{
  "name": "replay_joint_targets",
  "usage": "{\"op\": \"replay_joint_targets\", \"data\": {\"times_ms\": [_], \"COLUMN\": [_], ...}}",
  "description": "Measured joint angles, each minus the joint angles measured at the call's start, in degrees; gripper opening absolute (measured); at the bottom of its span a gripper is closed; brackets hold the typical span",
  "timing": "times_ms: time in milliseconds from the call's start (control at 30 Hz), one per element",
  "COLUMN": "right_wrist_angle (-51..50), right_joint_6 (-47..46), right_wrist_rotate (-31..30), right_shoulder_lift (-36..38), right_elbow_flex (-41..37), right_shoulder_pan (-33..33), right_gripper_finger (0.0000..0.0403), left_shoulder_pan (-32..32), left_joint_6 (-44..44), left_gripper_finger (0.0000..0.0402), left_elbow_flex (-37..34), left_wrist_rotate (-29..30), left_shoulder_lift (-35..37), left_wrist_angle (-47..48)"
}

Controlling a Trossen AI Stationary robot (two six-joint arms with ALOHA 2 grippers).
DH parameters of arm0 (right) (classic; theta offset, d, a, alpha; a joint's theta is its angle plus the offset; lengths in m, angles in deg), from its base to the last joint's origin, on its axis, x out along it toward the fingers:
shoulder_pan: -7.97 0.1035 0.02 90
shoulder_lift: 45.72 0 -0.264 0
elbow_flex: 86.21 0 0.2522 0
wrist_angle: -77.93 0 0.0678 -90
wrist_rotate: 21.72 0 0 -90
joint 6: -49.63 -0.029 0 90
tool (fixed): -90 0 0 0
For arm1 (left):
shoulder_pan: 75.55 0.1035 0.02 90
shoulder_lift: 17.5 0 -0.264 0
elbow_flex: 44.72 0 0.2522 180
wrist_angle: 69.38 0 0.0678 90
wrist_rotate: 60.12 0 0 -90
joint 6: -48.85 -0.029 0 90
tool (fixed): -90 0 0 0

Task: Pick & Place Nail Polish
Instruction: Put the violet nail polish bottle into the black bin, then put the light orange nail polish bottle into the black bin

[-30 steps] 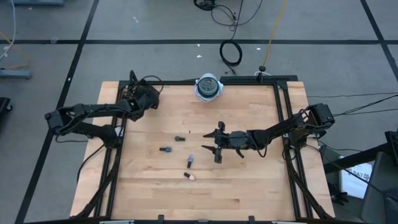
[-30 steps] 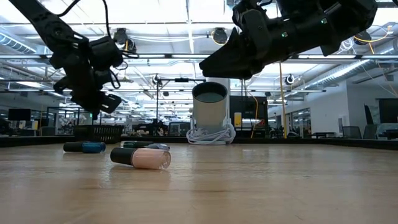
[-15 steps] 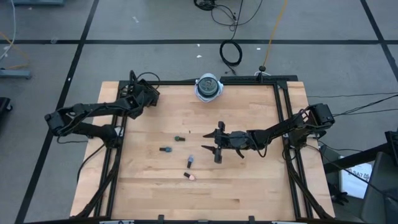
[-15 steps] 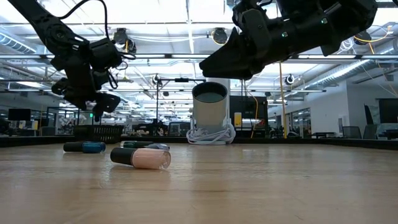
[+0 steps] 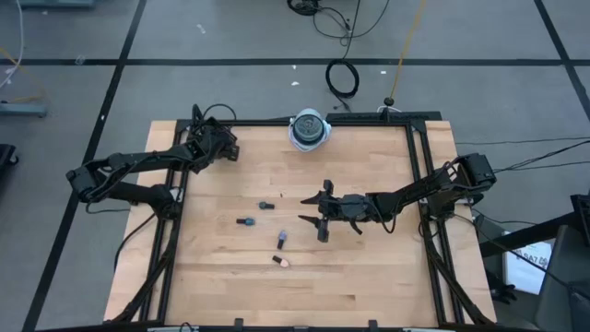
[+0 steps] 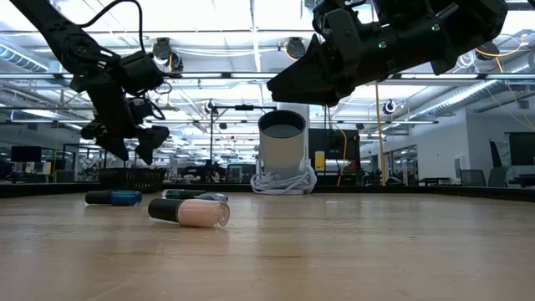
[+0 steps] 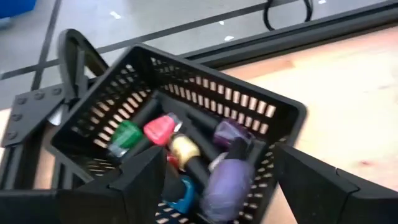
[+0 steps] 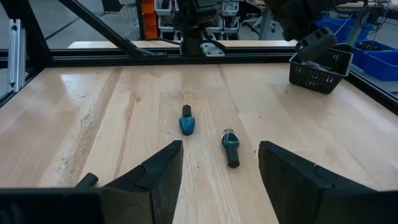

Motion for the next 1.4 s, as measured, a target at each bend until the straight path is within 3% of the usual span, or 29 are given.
{"op": "replay_joint_targets", "data": {"times_ms": [333, 633, 800, 1000, 1100, 1233, 1400], "right_wrist_angle": [-0.02, -0.02, -0.25, -4.38, -15.15, -29.47, -36.10], "right_joint_6": [-0.46, -0.43, 3.33, 2.44, -0.19, -2.43, -7.90], "right_wrist_rotate": [0.12, 0.21, 4.67, 3.97, 1.72, -0.87, 0.70], "right_shoulder_lift": [0.00, -0.07, -0.93, -7.34, -11.79, -18.11, -24.16], "right_elbow_flex": [0.00, 0.00, 0.36, 8.77, 15.94, 26.05, 33.77], "right_shoulder_pan": [0.02, 0.10, 2.92, 6.61, 7.58, 8.64, 10.15], "right_gripper_finger": [0.0196, 0.0196, 0.0196, 0.0196, 0.0197, 0.0200, 0.0219], "left_shoulder_pan": [1.71, 0.11, -1.10, -3.07, -4.45, -6.98, -10.44], "left_joint_6": [0.21, -2.92, -4.00, -4.97, -7.65, -13.13, -15.22], "left_gripper_finger": [0.0281, 0.0278, 0.0278, 0.0278, 0.0278, 0.0278, 0.0278], "left_elbow_flex": [0.00, 0.00, 0.00, 0.00, 0.00, 0.00, 0.07], "left_wrist_rotate": [3.61, -3.17, -5.21, -7.29, -13.06, -26.70, -41.18], "left_shoulder_lift": [0.00, 0.00, 0.00, 0.05, 0.88, 1.91, 5.27], "left_wrist_angle": [1.54, -0.51, -1.95, -5.25, -8.17, -13.81, -22.04]}}
